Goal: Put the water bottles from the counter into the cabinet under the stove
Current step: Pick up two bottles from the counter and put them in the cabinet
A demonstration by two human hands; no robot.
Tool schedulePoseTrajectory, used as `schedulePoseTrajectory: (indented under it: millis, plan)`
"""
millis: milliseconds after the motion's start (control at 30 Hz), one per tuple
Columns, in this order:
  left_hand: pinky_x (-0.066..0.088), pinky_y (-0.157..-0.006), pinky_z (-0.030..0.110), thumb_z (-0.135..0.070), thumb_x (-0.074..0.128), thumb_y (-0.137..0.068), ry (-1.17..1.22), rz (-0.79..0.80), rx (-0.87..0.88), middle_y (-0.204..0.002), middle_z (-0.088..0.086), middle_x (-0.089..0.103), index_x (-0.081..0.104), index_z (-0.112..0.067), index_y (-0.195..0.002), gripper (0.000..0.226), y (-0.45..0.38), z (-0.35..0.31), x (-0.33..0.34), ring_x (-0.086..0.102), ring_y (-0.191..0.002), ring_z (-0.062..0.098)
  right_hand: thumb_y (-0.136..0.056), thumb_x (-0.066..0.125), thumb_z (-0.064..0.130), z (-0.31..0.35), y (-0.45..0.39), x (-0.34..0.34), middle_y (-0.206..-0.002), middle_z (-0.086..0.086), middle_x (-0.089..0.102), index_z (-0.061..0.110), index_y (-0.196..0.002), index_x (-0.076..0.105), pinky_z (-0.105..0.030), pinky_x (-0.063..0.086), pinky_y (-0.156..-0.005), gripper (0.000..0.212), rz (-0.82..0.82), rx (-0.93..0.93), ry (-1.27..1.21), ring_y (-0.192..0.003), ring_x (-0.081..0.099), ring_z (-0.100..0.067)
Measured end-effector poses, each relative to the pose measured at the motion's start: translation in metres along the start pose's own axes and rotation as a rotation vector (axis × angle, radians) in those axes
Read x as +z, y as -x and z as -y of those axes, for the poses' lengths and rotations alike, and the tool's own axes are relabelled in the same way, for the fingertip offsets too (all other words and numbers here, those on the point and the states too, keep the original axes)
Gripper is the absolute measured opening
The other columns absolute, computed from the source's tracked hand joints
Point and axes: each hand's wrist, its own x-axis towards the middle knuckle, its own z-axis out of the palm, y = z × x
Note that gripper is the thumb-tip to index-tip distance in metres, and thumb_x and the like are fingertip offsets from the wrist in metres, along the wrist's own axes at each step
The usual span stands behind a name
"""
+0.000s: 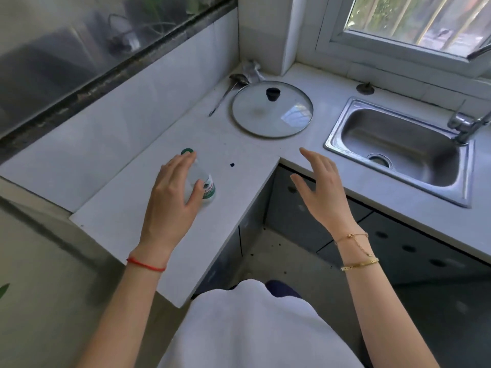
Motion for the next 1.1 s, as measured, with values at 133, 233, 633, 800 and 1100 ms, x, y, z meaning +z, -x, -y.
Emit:
schedulePoseTrajectory:
  millis: [133,233,633,800,1100]
  plan:
    - [0.035,-0.115,0.039,-0.022,0.051,-0.096,-0.013,-0.004,-0.029,-0.146,0.001,0.045,0.042,-0.015,-0.142,0.047,-0.02,0.005,0.005,0.039,-0.138,0.019,-0.095,0.055,0.031,-0.002,-0.028,0.005,-0.141,0.003,0.047,0.021,-0.144,0.039,-0.023,0.024,-0.111,0.052,0.033,-0.02,-0.001,-0.136,0.035,-0.014]
    - [0.036,-0.114,0.038,-0.022,0.052,-0.095,-0.009,-0.006,-0.07,-0.145,0.002,0.046,0.042,-0.015,-0.142,0.048,-0.03,0.008,0.01,0.04,-0.137,0.02,-0.096,0.055,0.031,-0.004,-0.043,0.009,-0.142,0.003,0.047,0.021,-0.144,0.038,-0.028,0.026,-0.112,0.052,0.062,-0.03,-0.001,-0.136,0.034,-0.015]
    - [0.04,-0.105,0.038,-0.007,0.062,-0.087,-0.042,0.078,-0.356,-0.143,0.007,0.047,0.047,-0.014,-0.139,0.055,-0.073,0.033,0.046,0.044,-0.13,0.027,-0.095,0.055,0.031,-0.02,-0.081,0.013,-0.144,0.0,0.047,0.018,-0.144,0.04,-0.026,0.026,-0.111,0.053,0.149,-0.074,-0.004,-0.136,0.036,-0.017]
    - [0.052,-0.084,0.039,0.0,0.067,-0.077,-0.048,0.061,-0.343,-0.112,0.008,0.062,0.062,-0.014,-0.117,0.042,-0.089,0.042,0.051,0.059,-0.1,0.031,-0.095,0.056,0.031,-0.028,-0.085,0.008,-0.145,0.002,0.046,0.019,-0.144,0.039,-0.029,0.027,-0.113,0.053,0.117,-0.038,-0.004,-0.137,0.035,-0.016]
    - [0.039,-0.069,0.022,-0.005,0.072,-0.069,0.004,0.128,-0.113,-0.086,0.001,0.068,0.07,-0.017,-0.094,0.028,-0.126,0.006,0.067,0.056,-0.073,0.018,-0.096,0.055,0.03,-0.051,-0.063,-0.021,-0.144,0.005,0.045,0.024,-0.144,0.038,-0.032,0.027,-0.115,0.051,-0.031,0.123,0.023,-0.138,0.033,-0.014]
